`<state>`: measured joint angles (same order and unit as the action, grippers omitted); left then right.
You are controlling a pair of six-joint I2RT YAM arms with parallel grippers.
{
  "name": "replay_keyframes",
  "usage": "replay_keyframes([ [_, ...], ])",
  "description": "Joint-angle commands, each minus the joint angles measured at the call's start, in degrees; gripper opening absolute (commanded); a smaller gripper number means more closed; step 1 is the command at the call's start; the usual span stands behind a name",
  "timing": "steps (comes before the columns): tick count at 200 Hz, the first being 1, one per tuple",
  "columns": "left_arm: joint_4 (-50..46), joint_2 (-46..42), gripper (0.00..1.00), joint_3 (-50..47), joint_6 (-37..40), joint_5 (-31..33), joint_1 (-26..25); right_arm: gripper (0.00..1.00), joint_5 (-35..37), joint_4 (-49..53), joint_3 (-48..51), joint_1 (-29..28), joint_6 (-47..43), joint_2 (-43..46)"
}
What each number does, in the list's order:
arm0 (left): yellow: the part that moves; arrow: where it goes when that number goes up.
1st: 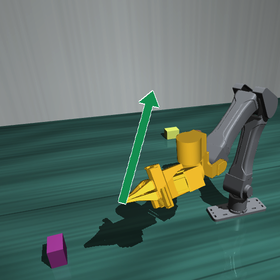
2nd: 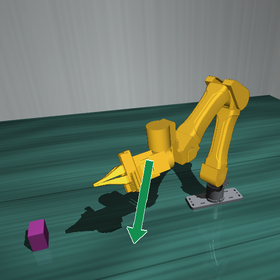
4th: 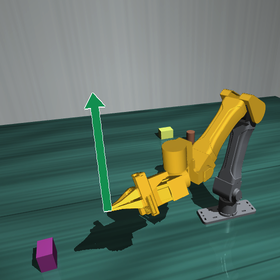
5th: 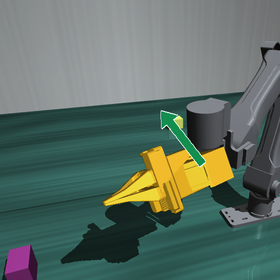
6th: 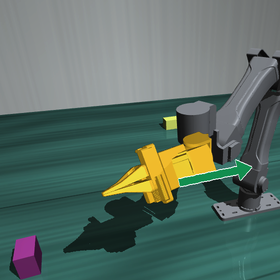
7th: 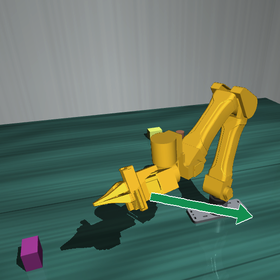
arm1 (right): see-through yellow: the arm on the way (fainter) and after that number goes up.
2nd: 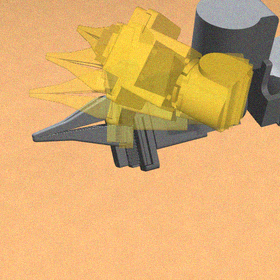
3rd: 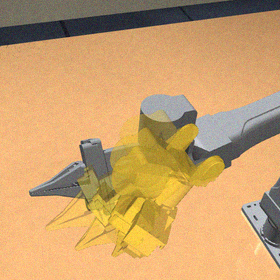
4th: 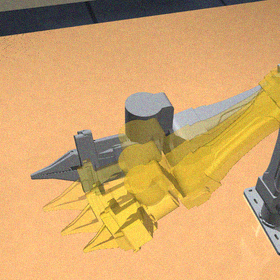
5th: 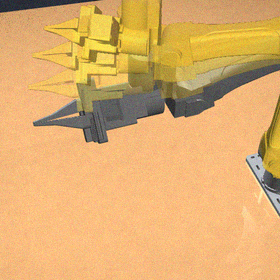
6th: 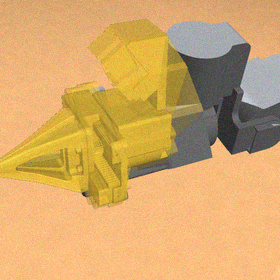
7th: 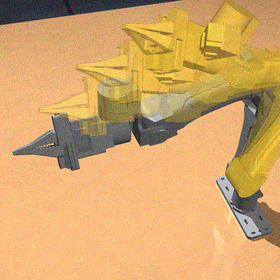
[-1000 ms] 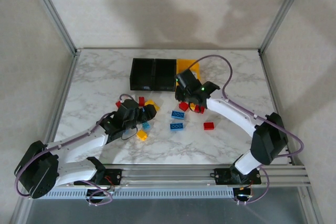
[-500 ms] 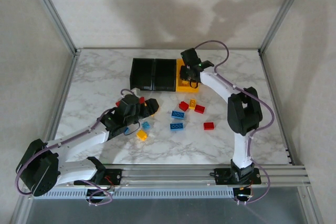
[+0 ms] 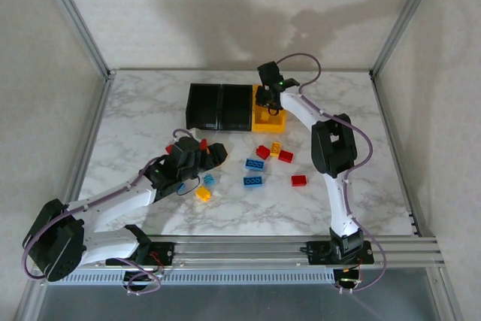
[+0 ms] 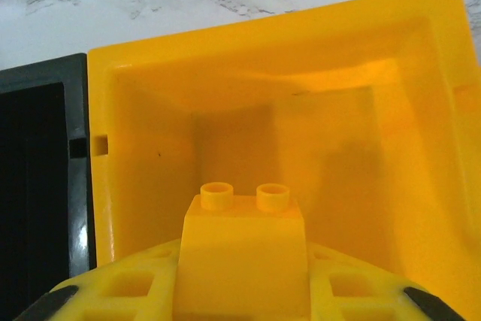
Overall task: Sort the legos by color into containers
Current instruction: Place the lego in the container, then pick up the lego from the bottom-left of the table.
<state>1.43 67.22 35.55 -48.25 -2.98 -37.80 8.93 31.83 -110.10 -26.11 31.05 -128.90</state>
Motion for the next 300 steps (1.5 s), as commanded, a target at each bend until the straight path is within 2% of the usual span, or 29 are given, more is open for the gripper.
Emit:
replay_keyframes([
  [1,-0.03,-1.03,0.77,-0.92,-0.2,0.88,-0.43,0.33,-0.32,1.87,-2.17,0.58,1.12,-1.83],
  [50,-0.66,-1.34,0.77,-1.22,-0.1,1.4,-0.43,0.36,-0.55,2.04,-3.03,0.69,1.47,-2.67],
  [82,-0.59,-1.56,0.77,-1.62,-0.44,1.4,-0.43,0.48,-0.58,2.05,-2.53,0.68,1.71,-1.33],
  [124,-4.29,-1.39,0.77,-0.16,-1.62,3.54,-0.43,0.52,-0.06,2.13,-1.94,0.4,0.96,2.53],
  [152,-8.69,-1.48,0.77,1.63,-2.29,6.0,-0.36,0.52,0.22,0.52,2.17,-0.58,-0.09,8.88],
  [230,-23.91,-0.36,0.75,6.64,-2.49,14.16,1.37,0.57,-4.32,-9.96,34.22,-5.81,-3.69,35.96],
  [275,-29.81,-1.03,0.76,3.09,-8.99,19.58,3.79,0.57,-5.29,-11.77,48.76,-8.94,-1.98,46.23],
  [300,-29.56,-1.47,0.72,-0.25,-11.54,19.11,6.34,0.57,-9.27,-14.36,54.38,-10.75,-1.55,50.37],
])
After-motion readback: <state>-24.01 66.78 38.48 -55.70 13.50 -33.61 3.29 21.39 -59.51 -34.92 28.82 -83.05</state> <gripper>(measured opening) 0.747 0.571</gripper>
